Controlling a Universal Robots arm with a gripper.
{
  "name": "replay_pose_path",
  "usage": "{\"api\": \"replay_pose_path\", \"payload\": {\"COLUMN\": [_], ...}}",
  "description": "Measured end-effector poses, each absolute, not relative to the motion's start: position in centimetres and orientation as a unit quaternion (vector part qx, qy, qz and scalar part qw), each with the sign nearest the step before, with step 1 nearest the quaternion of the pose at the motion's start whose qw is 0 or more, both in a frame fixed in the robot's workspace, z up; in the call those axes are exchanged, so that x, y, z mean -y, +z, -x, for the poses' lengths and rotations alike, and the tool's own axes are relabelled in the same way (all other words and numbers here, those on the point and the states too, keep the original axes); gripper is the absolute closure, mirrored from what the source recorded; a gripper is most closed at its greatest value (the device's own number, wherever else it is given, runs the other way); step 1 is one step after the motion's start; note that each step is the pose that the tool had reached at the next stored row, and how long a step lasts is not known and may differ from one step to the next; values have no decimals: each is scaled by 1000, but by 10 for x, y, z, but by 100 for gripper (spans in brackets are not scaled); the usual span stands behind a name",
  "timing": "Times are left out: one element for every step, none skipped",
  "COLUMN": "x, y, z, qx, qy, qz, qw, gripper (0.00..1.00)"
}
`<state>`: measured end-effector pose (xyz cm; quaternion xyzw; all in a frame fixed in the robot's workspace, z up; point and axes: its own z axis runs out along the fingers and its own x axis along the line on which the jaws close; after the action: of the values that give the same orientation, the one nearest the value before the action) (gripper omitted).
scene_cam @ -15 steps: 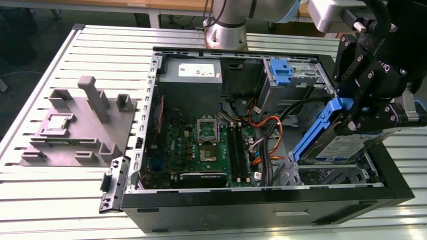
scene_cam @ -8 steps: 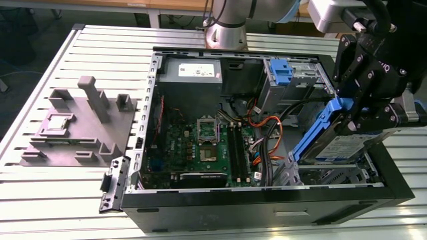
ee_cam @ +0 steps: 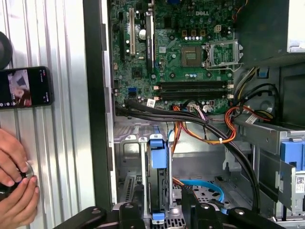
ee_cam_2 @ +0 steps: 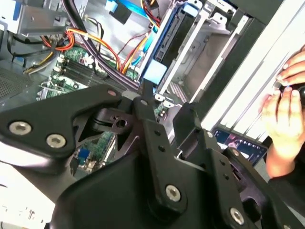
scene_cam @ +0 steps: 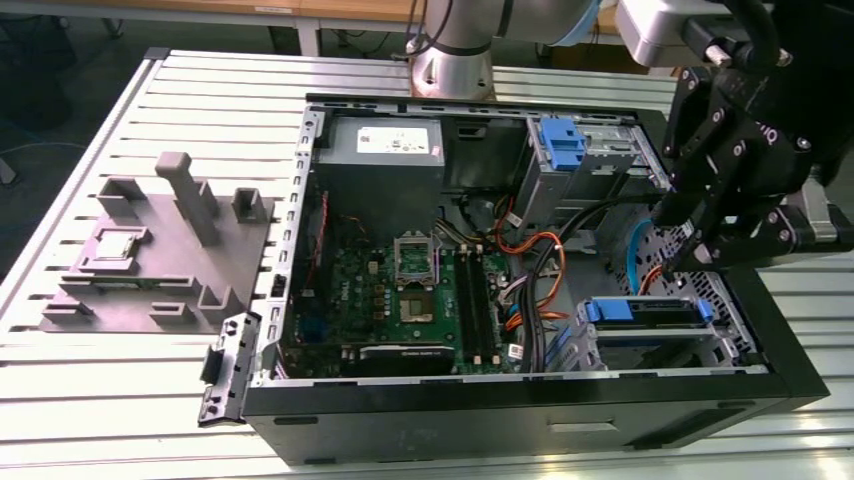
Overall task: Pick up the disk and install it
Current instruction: 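Insert the disk into the insertion slot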
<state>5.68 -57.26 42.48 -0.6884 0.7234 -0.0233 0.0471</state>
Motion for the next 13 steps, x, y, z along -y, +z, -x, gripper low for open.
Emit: {"api": "replay_pose_path", "payload": {"x": [573, 573, 573, 573, 573, 573, 573, 573, 573, 573, 573, 573, 573], "y": [424, 423, 422, 421, 420, 419, 418, 417, 416, 415, 415, 415, 415], "z": [-57, -58, -58, -59, -59, -59, -60, -60, -60, -60, -60, -60, -60], "qx": [-724, -725, -725, -726, -727, -728, -728, -729, -730, -731, -731, -731, -731], "qy": [-22, -22, -21, -20, -19, -17, -16, -15, -14, -12, -12, -12, -12], "qz": [688, 687, 687, 686, 685, 685, 684, 683, 682, 682, 681, 682, 681], "qw": [46, 45, 44, 43, 42, 40, 39, 37, 36, 35, 34, 34, 34], "gripper": [56, 57, 64, 64, 69, 75, 75, 81, 87, 90, 90, 90, 90]}}
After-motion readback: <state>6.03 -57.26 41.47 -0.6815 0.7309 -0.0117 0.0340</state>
